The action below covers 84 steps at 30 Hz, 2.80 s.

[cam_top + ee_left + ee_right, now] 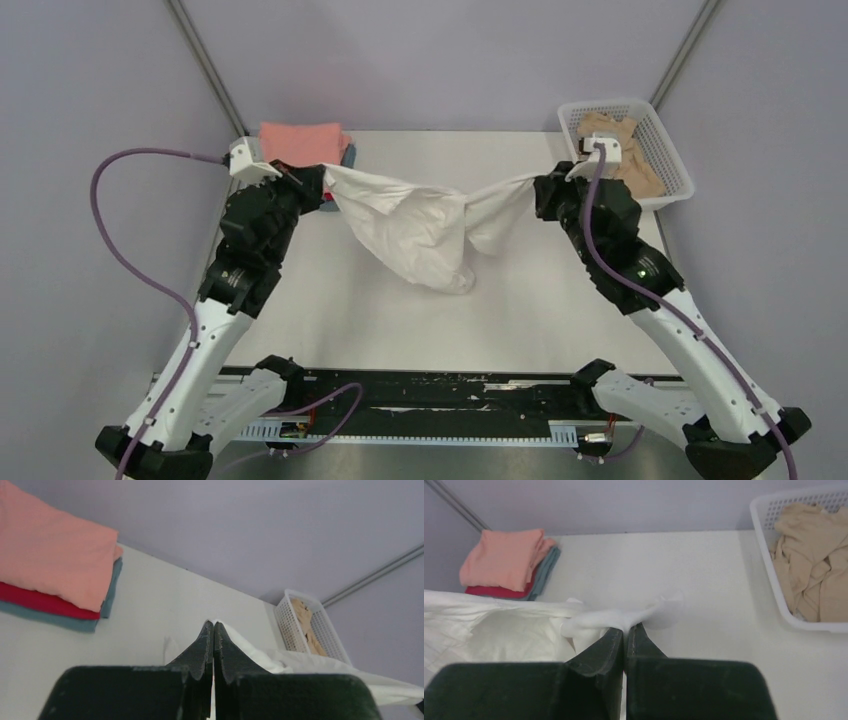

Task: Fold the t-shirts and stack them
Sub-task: Flatten out the tshirt

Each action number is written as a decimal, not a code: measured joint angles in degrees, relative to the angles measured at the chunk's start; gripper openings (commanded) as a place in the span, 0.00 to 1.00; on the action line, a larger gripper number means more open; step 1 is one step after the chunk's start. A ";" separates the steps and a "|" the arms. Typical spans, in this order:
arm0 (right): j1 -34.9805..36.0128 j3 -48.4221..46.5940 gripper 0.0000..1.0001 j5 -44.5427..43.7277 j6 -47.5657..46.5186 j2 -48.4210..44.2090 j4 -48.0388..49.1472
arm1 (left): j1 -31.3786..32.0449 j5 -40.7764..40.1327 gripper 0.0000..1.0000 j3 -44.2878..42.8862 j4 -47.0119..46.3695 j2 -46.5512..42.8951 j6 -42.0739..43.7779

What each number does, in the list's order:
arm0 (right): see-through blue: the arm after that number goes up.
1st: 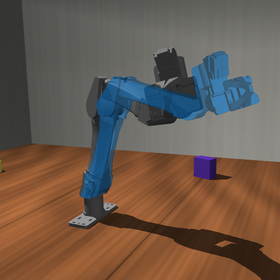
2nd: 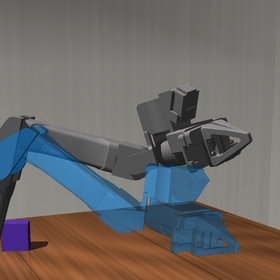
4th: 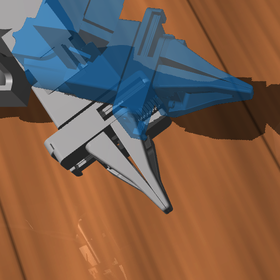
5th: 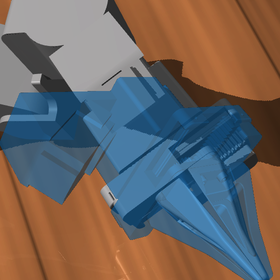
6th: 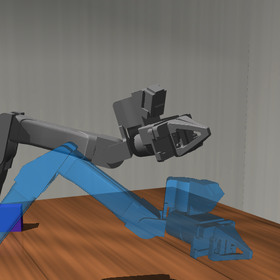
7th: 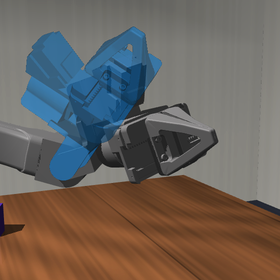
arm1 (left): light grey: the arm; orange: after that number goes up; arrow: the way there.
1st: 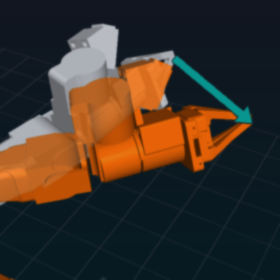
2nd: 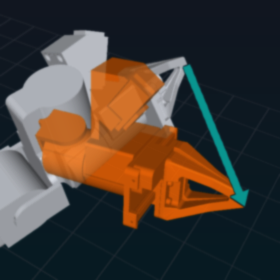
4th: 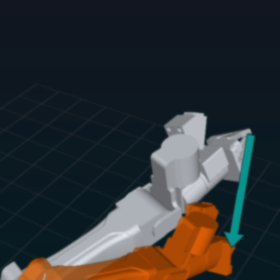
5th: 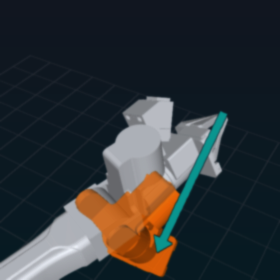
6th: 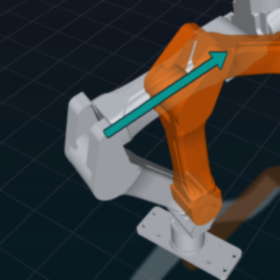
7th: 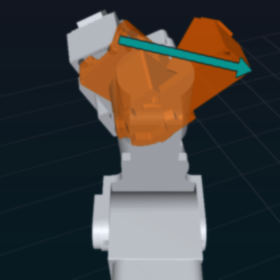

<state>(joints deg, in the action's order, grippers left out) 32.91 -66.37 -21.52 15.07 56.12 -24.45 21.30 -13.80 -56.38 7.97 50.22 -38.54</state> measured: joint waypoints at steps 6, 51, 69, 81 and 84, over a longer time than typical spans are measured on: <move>0.00 -1.66 0.02 -0.26 -5.46 -10.32 2.78 | 0.02 -6.75 0.00 -6.23 3.28 -6.43 2.91; -2.73 -0.13 0.00 -20.72 -14.64 -25.14 6.56 | -20.37 -29.68 0.00 -32.26 24.98 1.03 6.19; -3.21 -8.24 0.03 -18.32 -16.13 -10.73 11.91 | -20.65 -12.90 0.00 -52.06 20.31 17.79 10.16; -25.51 25.27 0.96 -7.93 1.33 11.34 5.64 | -15.43 -7.17 1.00 -55.06 24.28 73.68 12.15; -25.59 24.00 1.00 -6.73 4.42 13.90 3.65 | -11.93 -8.13 1.00 -57.83 27.69 75.97 13.60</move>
<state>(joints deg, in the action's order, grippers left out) 7.31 -42.37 -28.25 19.49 70.02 -20.80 9.37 -21.93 -114.21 35.66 126.19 -24.95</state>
